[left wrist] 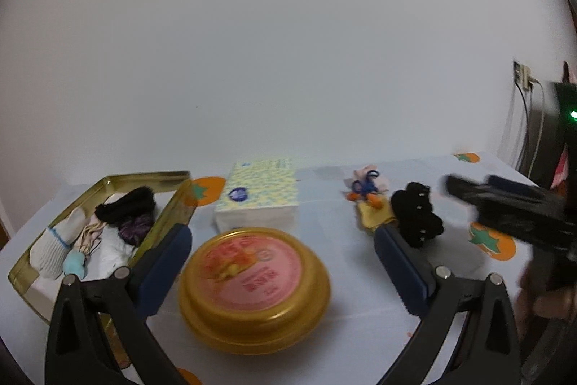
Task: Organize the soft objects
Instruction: 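Grasp the black fuzzy scrunchie with the right tool and lift it, then grasp the yellow cloth with the left tool while the right tool holds the black scrunchie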
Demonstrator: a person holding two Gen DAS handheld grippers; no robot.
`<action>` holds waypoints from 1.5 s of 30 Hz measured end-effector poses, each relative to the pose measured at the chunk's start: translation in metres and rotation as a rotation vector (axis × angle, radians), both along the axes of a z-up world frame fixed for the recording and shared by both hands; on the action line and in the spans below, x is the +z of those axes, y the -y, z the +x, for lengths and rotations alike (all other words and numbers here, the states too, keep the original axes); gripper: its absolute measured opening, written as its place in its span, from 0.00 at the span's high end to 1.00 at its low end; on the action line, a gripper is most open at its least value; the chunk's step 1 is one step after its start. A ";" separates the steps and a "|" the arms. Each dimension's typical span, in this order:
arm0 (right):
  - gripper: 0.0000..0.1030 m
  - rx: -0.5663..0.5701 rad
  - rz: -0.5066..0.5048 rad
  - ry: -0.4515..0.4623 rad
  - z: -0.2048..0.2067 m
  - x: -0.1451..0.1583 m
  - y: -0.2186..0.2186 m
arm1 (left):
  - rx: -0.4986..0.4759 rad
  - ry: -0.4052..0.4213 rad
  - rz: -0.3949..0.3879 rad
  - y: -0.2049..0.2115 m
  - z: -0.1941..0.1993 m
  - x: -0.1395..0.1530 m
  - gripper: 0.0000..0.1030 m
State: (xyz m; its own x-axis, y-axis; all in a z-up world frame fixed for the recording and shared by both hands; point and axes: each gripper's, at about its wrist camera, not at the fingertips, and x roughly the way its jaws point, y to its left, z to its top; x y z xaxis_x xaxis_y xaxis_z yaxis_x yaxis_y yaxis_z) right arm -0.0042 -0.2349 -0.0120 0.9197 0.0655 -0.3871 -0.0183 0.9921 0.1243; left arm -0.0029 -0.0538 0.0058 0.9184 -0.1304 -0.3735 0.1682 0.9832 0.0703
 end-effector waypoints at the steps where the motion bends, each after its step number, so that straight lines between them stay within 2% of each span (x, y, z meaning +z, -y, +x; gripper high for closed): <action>1: 0.16 0.026 -0.006 -0.030 0.009 -0.002 -0.005 | -0.005 0.006 0.006 0.002 -0.001 0.000 0.00; 5: 0.16 0.113 -0.010 -0.191 0.048 -0.016 -0.022 | -0.007 -0.001 0.011 0.004 -0.001 0.000 0.00; 8: 0.16 0.152 0.018 -0.276 0.063 -0.028 -0.025 | 0.002 -0.018 0.000 0.001 0.002 -0.001 0.00; 9: 0.26 0.158 0.040 -0.277 0.062 -0.029 -0.022 | 0.005 -0.021 -0.001 0.001 0.003 -0.002 0.00; 10: 0.48 0.155 0.055 -0.272 0.060 -0.029 -0.019 | 0.008 -0.024 -0.002 0.001 0.003 -0.002 0.00; 11: 0.56 0.155 0.059 -0.282 0.060 -0.031 -0.017 | 0.009 -0.025 -0.001 0.001 0.003 -0.003 0.00; 14: 0.61 0.184 0.116 -0.314 0.051 -0.035 -0.007 | 0.012 -0.025 0.007 0.001 0.003 -0.004 0.00; 19: 0.63 0.161 0.183 -0.259 0.037 -0.017 0.012 | 0.002 -0.023 0.020 0.004 0.004 -0.005 0.00; 24: 0.63 0.062 0.133 -0.130 0.024 0.004 0.026 | -0.051 -0.029 0.024 0.024 0.007 -0.006 0.00; 27: 0.63 0.022 0.126 -0.090 0.022 0.008 0.033 | -0.101 -0.033 0.044 0.049 0.012 -0.008 0.00; 30: 0.63 0.002 0.126 -0.073 0.022 0.010 0.037 | -0.147 -0.087 0.064 0.079 0.029 -0.013 0.01; 33: 0.62 -0.019 0.134 -0.060 0.022 0.012 0.042 | -0.165 -0.160 0.040 0.102 0.054 -0.018 0.01; 37: 0.62 -0.041 0.172 -0.057 0.023 0.012 0.050 | -0.094 -0.261 0.019 0.119 0.096 -0.026 0.03; 41: 0.62 -0.052 0.187 -0.045 0.021 0.015 0.053 | -0.035 -0.422 -0.032 0.120 0.136 -0.044 0.13; 45: 0.62 -0.042 0.182 -0.035 0.019 0.017 0.051 | -0.011 -0.514 -0.052 0.121 0.157 -0.057 0.22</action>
